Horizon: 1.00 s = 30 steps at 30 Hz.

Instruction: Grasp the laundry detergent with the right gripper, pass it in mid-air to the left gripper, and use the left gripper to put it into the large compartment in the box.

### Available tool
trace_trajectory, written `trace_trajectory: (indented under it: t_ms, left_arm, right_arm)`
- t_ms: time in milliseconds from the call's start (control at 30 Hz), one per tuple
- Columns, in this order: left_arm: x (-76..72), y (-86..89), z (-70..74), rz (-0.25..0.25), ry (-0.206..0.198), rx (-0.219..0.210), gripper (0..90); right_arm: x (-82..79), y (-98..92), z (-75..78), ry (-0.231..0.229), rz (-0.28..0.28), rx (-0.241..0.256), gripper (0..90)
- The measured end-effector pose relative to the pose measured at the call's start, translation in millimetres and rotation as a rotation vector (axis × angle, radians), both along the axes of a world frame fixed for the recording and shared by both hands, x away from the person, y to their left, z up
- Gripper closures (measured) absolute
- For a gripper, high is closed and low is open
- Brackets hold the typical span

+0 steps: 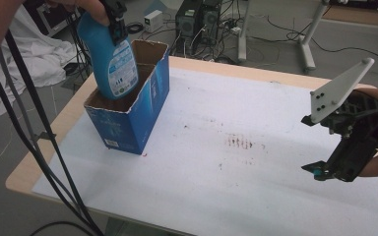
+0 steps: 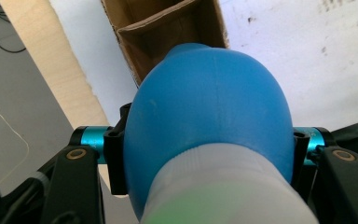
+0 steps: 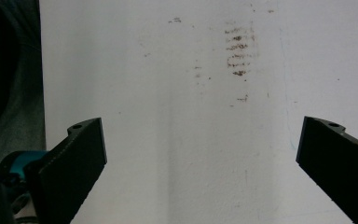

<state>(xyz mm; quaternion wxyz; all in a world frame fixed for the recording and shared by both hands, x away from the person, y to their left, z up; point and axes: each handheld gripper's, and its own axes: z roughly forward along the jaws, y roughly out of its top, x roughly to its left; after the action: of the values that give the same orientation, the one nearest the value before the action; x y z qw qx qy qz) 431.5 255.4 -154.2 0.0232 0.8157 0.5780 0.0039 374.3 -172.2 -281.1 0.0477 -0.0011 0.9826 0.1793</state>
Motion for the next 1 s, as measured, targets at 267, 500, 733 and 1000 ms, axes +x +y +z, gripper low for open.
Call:
trace_trajectory:
  t_ms: [267,500,733,1000]
  left_arm:
    - [5.6,-2.3,-43.2,-0.139,0.048,0.011,38.2]
    - [6.8,-8.6,-76.6,-0.353,0.047,0.034,38.2]
    - [8.1,-10.4,-104.5,-0.479,0.044,0.036,38.2]
    - [7.6,-9.4,-130.8,-0.548,0.057,0.033,38.1]
  right_arm:
    - [1.8,0.4,-2.7,0.004,-0.014,-0.008,0.6]
    - [3.1,0.7,-4.9,0.004,-0.02,-0.012,0.6]
    - [4.9,1.6,-7.7,0.013,-0.022,-0.026,0.6]
    - [5.9,3.1,-9.5,0.018,-0.025,-0.03,0.6]
